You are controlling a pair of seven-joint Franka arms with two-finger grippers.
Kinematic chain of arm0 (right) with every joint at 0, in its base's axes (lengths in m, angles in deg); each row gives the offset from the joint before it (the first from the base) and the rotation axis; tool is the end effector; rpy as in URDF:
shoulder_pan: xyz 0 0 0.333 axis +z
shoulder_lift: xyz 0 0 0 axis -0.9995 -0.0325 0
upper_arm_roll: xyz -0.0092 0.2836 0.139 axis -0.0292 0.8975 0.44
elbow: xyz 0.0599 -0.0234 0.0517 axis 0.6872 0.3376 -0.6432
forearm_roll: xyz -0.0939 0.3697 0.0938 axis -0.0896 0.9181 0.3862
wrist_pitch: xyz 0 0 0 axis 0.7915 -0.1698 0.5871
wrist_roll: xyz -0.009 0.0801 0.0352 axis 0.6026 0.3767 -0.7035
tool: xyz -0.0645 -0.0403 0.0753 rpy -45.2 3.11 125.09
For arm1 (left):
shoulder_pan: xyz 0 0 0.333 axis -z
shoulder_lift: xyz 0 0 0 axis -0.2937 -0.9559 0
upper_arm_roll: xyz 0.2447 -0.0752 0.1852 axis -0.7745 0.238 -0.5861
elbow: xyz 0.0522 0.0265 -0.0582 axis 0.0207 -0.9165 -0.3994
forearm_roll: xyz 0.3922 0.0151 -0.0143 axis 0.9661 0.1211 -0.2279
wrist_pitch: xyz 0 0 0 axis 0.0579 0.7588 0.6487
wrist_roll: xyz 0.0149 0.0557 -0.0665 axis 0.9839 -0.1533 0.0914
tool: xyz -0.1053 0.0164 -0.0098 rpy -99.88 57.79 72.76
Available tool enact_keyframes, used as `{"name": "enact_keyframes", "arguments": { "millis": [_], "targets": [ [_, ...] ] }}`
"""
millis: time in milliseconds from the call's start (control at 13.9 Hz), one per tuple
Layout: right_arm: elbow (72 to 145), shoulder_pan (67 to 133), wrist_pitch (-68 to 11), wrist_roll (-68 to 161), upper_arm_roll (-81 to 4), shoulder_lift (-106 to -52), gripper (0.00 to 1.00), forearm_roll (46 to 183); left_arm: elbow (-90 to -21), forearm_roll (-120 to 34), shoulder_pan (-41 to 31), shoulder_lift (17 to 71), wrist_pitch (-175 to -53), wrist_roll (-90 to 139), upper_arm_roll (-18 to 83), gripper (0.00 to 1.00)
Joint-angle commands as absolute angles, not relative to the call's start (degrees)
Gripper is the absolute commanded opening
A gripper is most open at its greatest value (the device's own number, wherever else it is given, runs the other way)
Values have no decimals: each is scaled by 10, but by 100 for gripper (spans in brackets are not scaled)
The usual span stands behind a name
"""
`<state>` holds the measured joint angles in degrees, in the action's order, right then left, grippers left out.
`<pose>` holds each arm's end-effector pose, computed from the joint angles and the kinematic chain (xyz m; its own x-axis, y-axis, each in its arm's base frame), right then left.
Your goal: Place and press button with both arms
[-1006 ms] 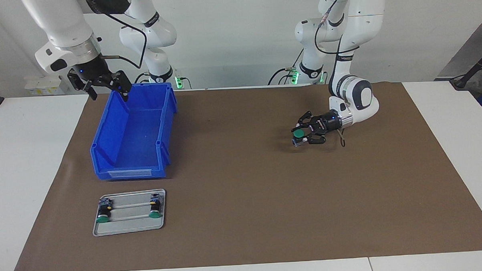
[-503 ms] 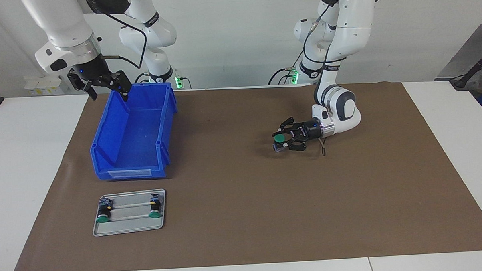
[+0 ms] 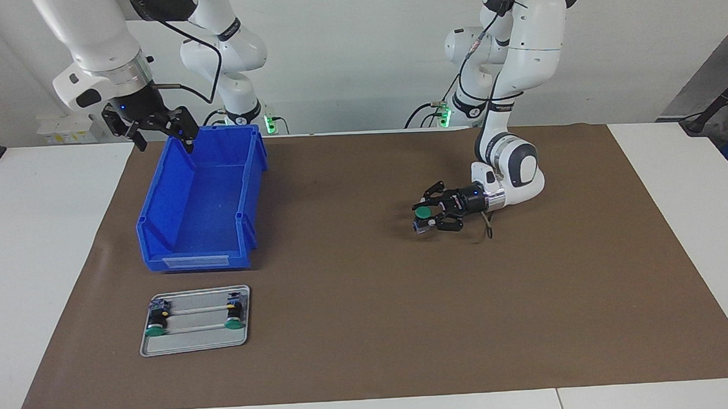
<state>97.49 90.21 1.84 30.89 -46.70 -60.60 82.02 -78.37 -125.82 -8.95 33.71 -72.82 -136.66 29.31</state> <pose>0.5307 0.0067 0.6290 0.9924 -0.1175 -0.0376 -0.1162 -0.9926 0.0345 0.4909 -0.1594 0.2199 0.1450 0.0595 0.9876 -0.9689 -0.1936 0.1539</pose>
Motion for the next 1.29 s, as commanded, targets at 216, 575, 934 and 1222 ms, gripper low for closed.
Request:
{"name": "enact_keyframes", "arguments": {
  "millis": [216,575,934,1222],
  "targets": [
    [986,907,10,309,-473,-596,100,829,-804,-1258,-76,329,-723,-1410,288,16],
    [986,907,10,309,-473,-596,100,829,-816,-1256,-75,304,-715,-1456,288,17],
    [985,907,11,309,-473,-596,100,829,-811,-1251,-79,277,-677,-1478,287,17],
    [985,906,10,309,-473,-596,100,829,-802,-1252,-77,277,-692,-1477,288,29]
  ]
}}
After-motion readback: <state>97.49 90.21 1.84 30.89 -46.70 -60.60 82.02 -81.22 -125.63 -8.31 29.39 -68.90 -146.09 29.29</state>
